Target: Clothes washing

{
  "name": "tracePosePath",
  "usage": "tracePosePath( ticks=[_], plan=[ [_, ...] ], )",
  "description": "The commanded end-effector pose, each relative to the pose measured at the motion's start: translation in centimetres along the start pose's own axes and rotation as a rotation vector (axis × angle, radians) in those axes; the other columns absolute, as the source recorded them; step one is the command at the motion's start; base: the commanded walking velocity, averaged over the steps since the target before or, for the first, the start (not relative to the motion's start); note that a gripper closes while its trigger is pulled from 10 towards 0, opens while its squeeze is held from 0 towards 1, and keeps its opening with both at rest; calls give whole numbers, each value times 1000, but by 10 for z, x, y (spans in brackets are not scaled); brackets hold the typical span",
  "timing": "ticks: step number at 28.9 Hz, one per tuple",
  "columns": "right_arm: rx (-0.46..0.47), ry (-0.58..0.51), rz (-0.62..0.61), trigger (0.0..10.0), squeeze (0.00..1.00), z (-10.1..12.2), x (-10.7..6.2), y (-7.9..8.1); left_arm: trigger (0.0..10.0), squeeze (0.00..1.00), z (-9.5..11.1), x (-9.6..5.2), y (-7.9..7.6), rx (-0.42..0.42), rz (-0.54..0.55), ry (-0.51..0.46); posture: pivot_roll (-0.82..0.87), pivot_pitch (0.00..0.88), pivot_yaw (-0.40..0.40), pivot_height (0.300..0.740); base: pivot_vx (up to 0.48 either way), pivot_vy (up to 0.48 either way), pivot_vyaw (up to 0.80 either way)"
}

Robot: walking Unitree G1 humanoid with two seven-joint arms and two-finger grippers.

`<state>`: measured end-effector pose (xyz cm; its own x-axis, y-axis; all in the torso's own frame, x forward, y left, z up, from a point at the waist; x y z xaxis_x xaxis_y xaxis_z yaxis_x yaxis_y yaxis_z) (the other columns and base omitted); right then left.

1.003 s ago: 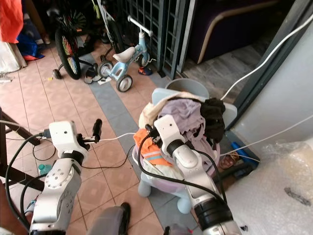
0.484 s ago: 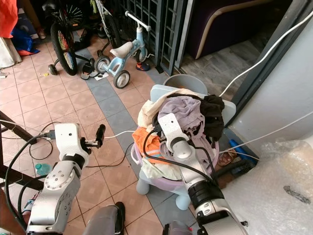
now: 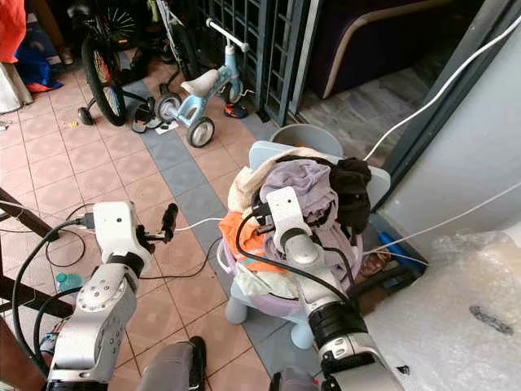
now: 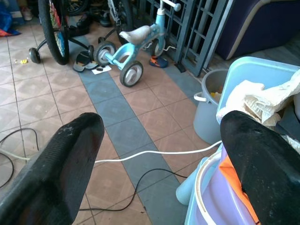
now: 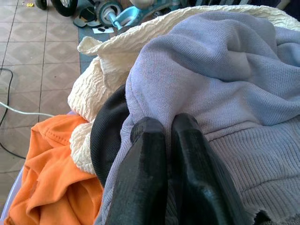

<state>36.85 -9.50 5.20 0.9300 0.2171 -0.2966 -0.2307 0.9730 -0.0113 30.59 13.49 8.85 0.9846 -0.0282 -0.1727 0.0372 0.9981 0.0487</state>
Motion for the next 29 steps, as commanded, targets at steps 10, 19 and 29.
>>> tracePosePath(
  ticks=[10,19,29],
  plan=[
    [104,-127,72,0,0,27,-3,-7,10000,0,-5,4,-10,-24,-34,13,86,67,-45,740,0,0,0],
    [47,-507,-182,0,0,134,-25,-59,10000,0,-3,10,-12,-20,-24,6,74,53,-45,740,0,0,0],
    [63,-518,-236,0,0,128,-41,-80,10000,0,2,17,-14,-8,-16,-12,54,54,-40,740,0,0,0]
  ],
)
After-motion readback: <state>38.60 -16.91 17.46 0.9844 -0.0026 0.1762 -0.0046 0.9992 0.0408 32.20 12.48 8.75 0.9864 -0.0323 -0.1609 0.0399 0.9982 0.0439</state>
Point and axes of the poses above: a point about 5 cm out from each wrist's last joint towards the gripper, its own x axis pointing out of the wrist towards the gripper, its own z axis along the axis of the wrist's last joint, y = z × x, the point moved 5 cm from there along x, pointing out of the wrist towards the gripper, and after that the axes turned 8 degrees about x, right-handed, at the moved point
